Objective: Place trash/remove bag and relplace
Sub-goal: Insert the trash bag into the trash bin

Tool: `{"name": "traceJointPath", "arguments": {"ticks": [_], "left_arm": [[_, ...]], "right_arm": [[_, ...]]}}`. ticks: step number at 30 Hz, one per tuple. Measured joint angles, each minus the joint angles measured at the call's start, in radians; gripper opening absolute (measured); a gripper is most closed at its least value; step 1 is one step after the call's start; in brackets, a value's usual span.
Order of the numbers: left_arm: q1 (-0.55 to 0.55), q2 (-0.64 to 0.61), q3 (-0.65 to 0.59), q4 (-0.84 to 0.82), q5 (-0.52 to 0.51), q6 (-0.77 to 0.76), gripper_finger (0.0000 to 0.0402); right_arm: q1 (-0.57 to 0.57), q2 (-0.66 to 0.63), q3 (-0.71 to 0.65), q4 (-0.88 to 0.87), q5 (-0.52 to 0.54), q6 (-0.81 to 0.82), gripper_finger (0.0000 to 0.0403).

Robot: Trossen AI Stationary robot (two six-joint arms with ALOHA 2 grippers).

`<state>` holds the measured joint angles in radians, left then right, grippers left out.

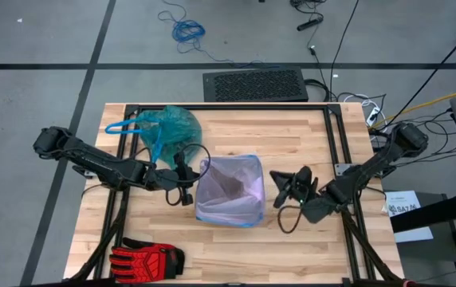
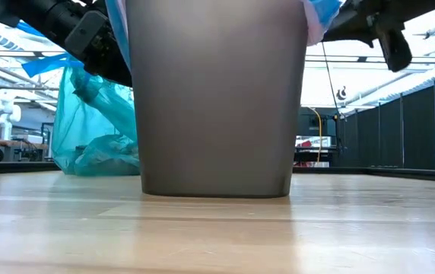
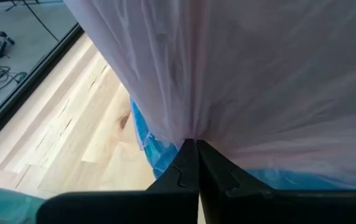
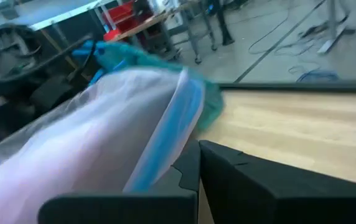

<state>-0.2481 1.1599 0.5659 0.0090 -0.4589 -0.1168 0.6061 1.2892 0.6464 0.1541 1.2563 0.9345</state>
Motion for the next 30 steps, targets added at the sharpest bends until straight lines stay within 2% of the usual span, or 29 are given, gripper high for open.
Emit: {"name": "traceJointPath", "arguments": {"ticks": [4,12,18,24,30], "left_arm": [[0.0,0.0,0.0,0.0,0.006,0.0,0.0],[0.0,0.0,-0.001,-0.004,0.007,0.0,0.0],[0.0,0.0,-0.003,-0.023,0.007,-0.001,0.0],[0.0,-0.001,-0.003,-0.05,0.007,-0.008,0.0],[0.0,-0.001,-0.003,-0.051,0.007,-0.009,0.0]], "right_arm": [[-0.065,-0.011,0.0,0.061,-0.02,-0.073,0.0],[-0.172,0.051,0.0,0.359,-0.251,-0.32,0.0],[-0.246,0.14,0.0,0.344,-0.366,-0.234,0.0],[-0.25,0.199,0.0,0.333,-0.384,-0.16,0.0],[-0.221,0.204,-0.001,0.21,-0.405,-0.041,0.0]]}}
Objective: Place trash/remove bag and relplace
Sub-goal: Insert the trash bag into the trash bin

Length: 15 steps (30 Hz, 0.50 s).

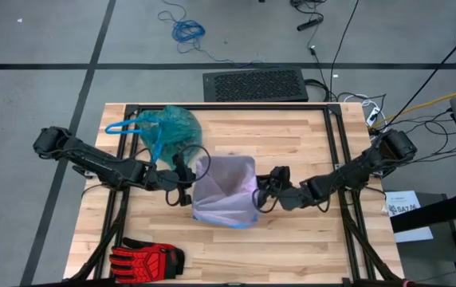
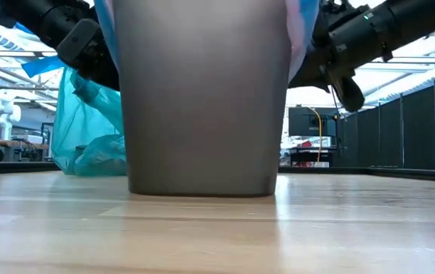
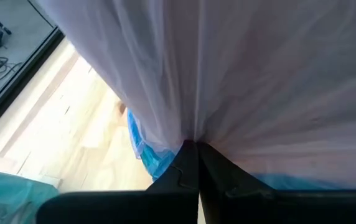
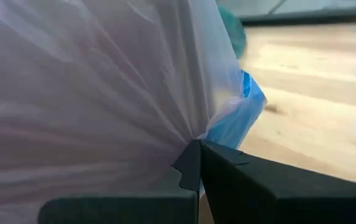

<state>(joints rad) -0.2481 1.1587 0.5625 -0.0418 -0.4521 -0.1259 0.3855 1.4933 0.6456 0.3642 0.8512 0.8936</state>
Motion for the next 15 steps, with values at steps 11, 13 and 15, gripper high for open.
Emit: {"name": "traceJointPath", "arguments": {"ticks": [11,13,15], "left_arm": [[0.001,0.0,0.002,0.022,0.004,-0.018,0.0],[0.001,0.001,-0.013,0.053,0.004,-0.024,0.0],[0.001,0.001,-0.042,0.104,0.005,-0.026,0.0]], "right_arm": [[0.076,0.0,0.001,-0.125,0.0,0.116,0.0],[0.096,0.0,0.001,-0.129,0.02,0.122,0.0],[0.114,0.0,0.001,-0.129,0.053,0.126,0.0]]}}
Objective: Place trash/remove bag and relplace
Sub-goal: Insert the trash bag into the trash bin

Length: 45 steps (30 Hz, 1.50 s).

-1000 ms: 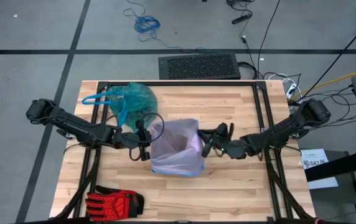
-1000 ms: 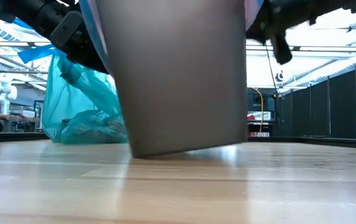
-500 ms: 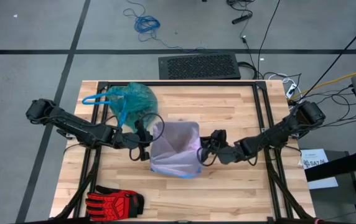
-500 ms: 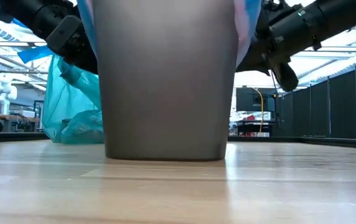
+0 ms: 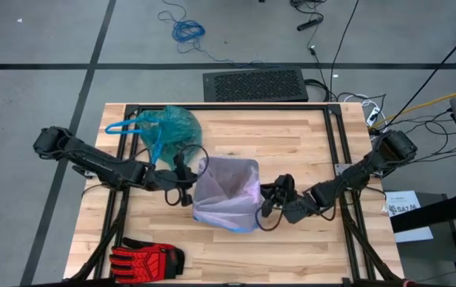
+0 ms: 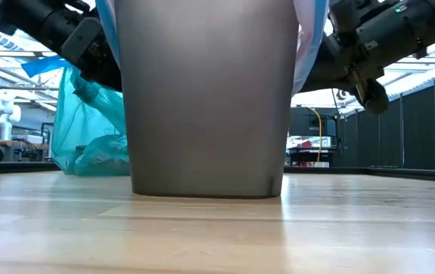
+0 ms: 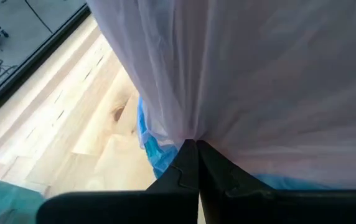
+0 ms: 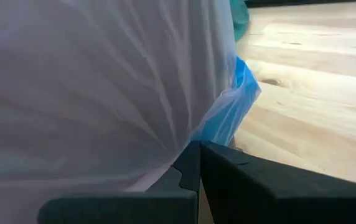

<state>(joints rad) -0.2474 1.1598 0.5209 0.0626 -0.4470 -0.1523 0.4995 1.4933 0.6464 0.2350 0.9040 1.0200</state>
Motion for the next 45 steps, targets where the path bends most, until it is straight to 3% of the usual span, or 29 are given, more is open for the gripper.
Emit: {"name": "traceJointPath", "arguments": {"ticks": [4,8,16,23,29,35,40,45], "left_arm": [[-0.002,0.0,-0.054,0.117,0.026,-0.009,0.0],[-0.009,0.0,-0.061,0.126,0.028,-0.023,0.0],[-0.018,-0.051,-0.061,0.103,0.028,0.001,0.0],[-0.018,-0.134,-0.062,0.073,0.026,0.01,0.0],[-0.04,-0.298,-0.063,0.012,0.021,0.063,0.0],[-0.187,-0.427,-0.063,0.126,0.038,0.311,0.0],[-0.378,-0.388,-0.042,0.254,0.098,0.466,0.0],[-0.512,-0.233,0.01,0.241,-0.065,0.451,0.0]], "right_arm": [[0.025,-0.003,0.0,-0.001,0.015,-0.001,0.0],[0.061,-0.033,0.0,-0.007,0.057,-0.026,0.0],[0.127,-0.218,0.0,0.001,0.247,-0.209,0.0],[0.156,-0.357,0.001,0.102,0.251,-0.482,0.0],[0.206,-0.355,0.002,0.19,0.242,-0.619,0.0],[0.237,-0.299,0.002,0.235,0.248,-0.666,0.0],[0.236,-0.273,0.002,0.278,0.25,-0.669,0.0],[0.233,-0.268,0.002,0.289,0.255,-0.675,0.0]]}}
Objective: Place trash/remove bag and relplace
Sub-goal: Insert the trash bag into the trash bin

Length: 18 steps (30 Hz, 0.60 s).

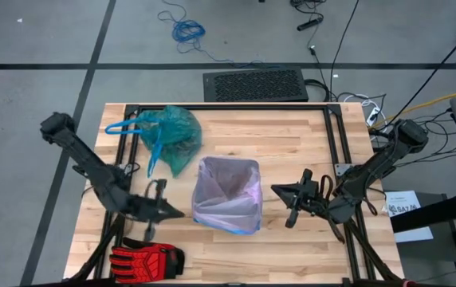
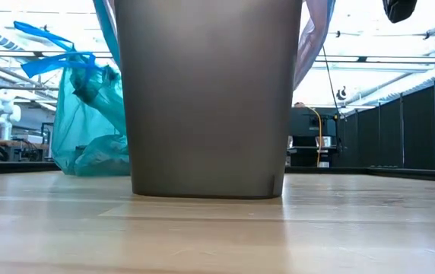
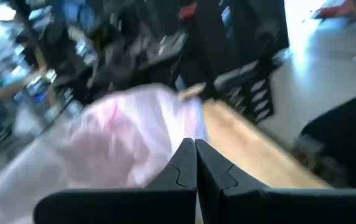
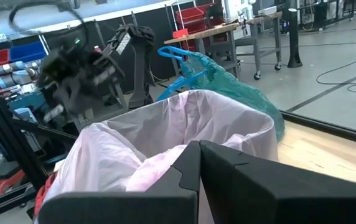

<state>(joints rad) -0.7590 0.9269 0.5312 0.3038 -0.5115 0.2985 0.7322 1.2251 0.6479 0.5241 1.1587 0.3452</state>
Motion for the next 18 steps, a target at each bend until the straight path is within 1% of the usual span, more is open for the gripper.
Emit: {"name": "traceJointPath", "arguments": {"ticks": [4,8,12,18], "left_arm": [[-0.036,0.132,0.008,-0.003,-0.185,-0.068,0.0],[-0.036,0.236,0.026,0.002,-0.284,-0.15,0.0],[-0.031,0.298,0.032,0.018,-0.313,-0.196,0.0],[-0.008,0.381,0.032,0.019,-0.32,-0.304,0.0]], "right_arm": [[0.0,0.0,0.0,0.015,0.003,-0.028,0.0],[0.0,0.0,0.0,0.03,0.021,-0.053,0.0],[0.0,0.0,0.0,0.027,0.022,-0.055,0.0],[0.0,0.0,0.0,0.026,0.022,-0.055,0.0]]}}
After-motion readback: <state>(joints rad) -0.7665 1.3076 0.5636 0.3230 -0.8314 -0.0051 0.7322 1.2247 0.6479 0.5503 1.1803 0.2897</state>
